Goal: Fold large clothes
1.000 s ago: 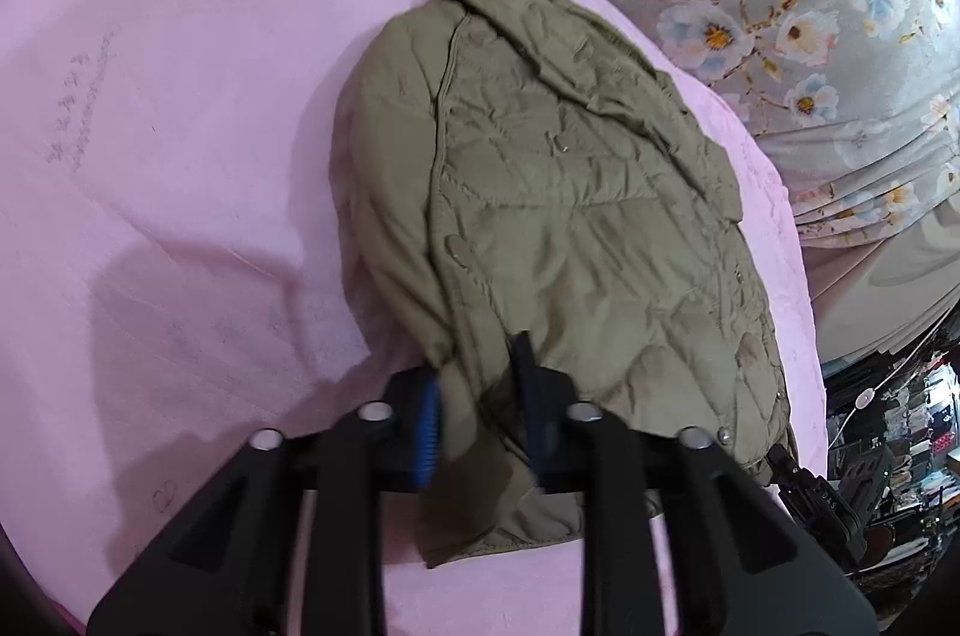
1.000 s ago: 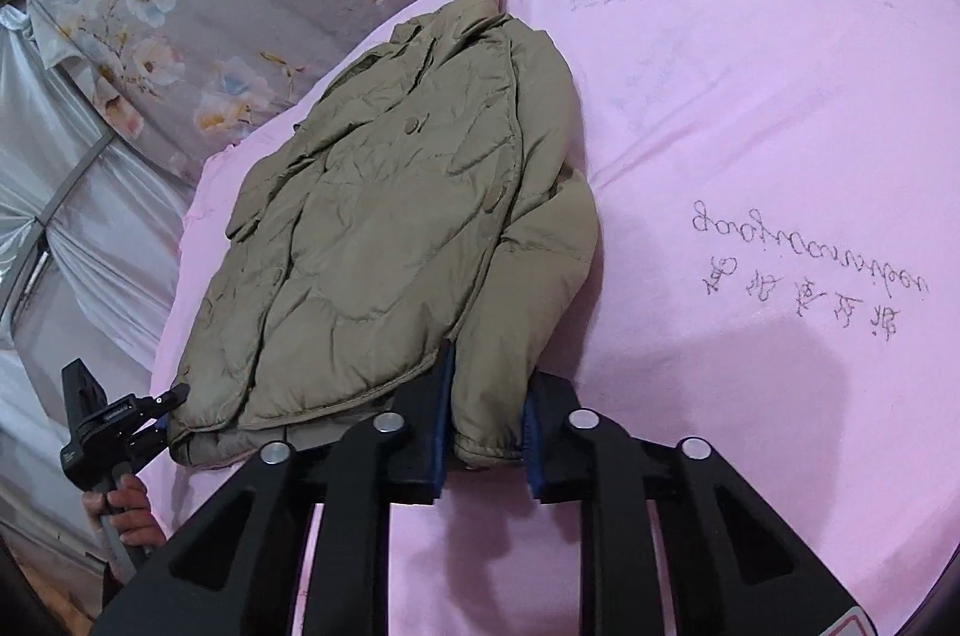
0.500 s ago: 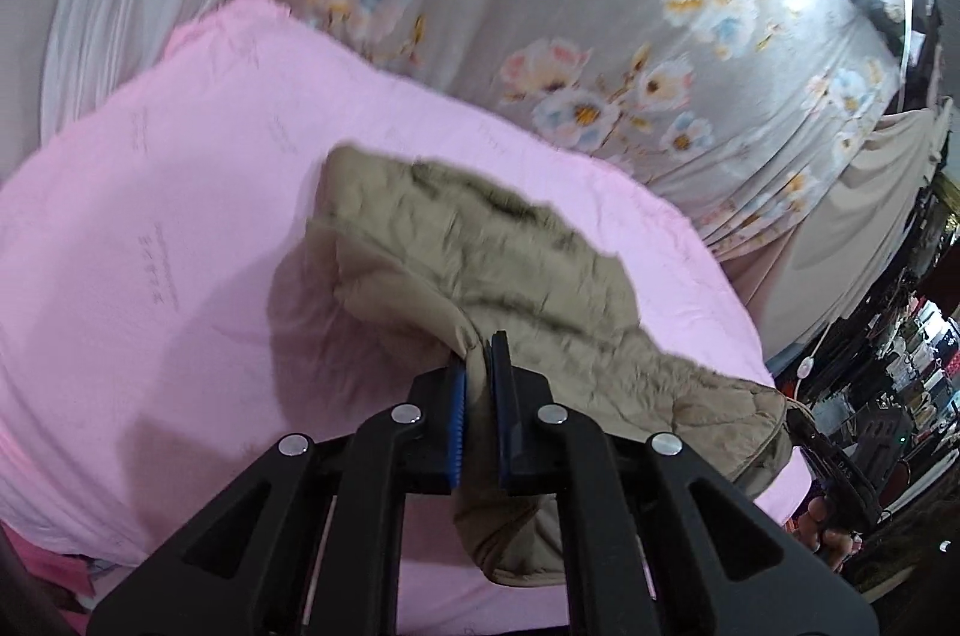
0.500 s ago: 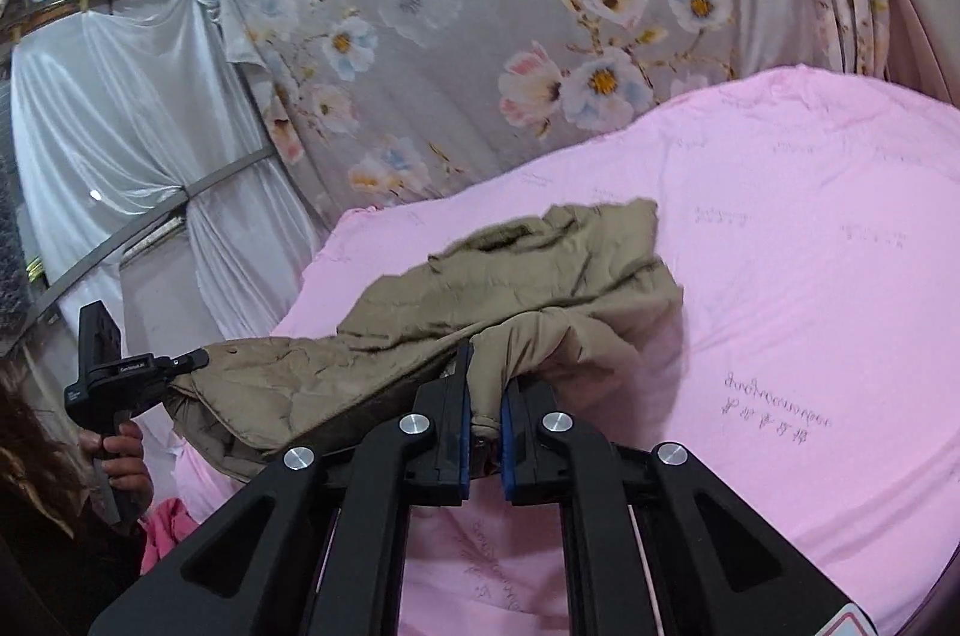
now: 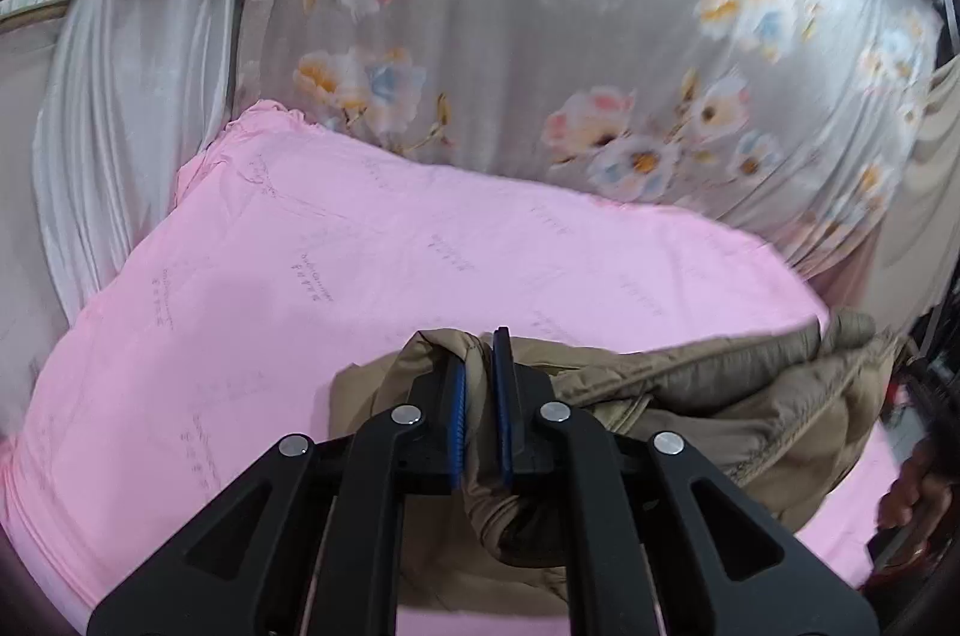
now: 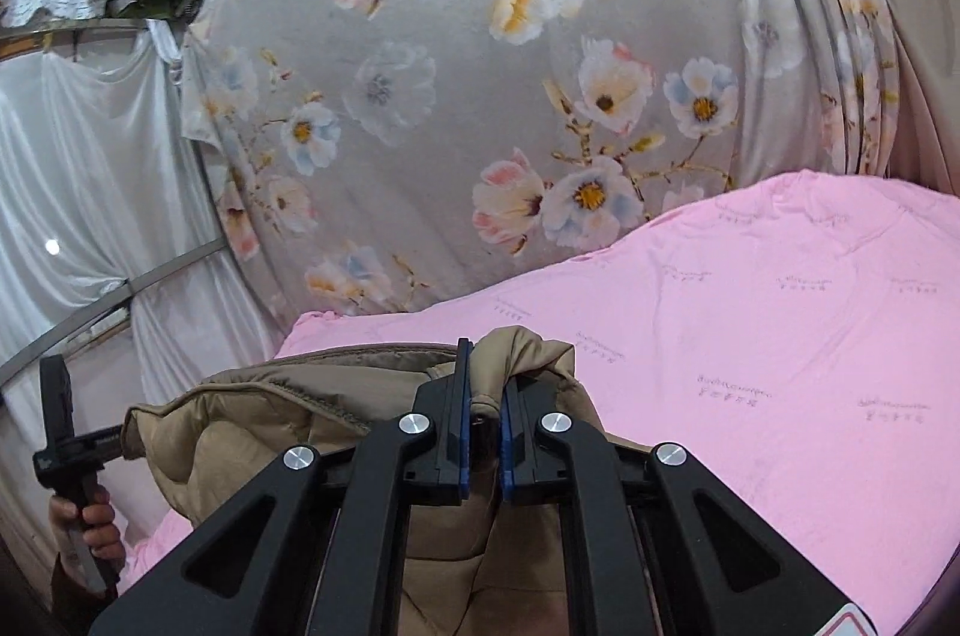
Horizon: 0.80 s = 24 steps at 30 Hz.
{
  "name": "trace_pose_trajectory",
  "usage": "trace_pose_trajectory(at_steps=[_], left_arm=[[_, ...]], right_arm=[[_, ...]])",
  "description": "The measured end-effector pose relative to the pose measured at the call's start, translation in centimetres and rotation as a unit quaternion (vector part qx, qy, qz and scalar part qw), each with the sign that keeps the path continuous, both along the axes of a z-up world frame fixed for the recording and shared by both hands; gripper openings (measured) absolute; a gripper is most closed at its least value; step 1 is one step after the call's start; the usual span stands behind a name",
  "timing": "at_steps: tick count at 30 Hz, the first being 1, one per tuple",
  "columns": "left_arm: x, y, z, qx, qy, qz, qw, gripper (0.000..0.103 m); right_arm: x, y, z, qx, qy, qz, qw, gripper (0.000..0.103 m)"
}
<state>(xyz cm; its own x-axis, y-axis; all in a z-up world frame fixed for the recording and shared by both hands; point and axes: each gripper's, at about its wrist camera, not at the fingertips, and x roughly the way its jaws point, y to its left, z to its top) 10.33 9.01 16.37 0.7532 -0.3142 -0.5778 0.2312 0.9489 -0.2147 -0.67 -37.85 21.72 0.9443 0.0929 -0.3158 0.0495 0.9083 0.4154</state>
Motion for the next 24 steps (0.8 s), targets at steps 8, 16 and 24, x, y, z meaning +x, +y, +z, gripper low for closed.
trace_pose_trajectory(at_steps=[8,16,24], left_arm=[[10.5,-3.1,-10.1,0.057,0.083,0.028,0.9946,0.009],[13.6,-4.4,-16.5,0.082,0.115,0.032,0.9895,0.012],[14.1,-4.1,-18.9,0.046,0.11,0.027,0.9925,0.015]], right_arm=[[11.3,-0.9,-7.6,0.013,0.093,-0.033,0.995,0.007],[16.2,-1.4,-14.9,-0.001,0.179,-0.055,0.982,0.007],[17.0,-1.8,-18.9,0.02,0.215,-0.047,0.975,0.009]])
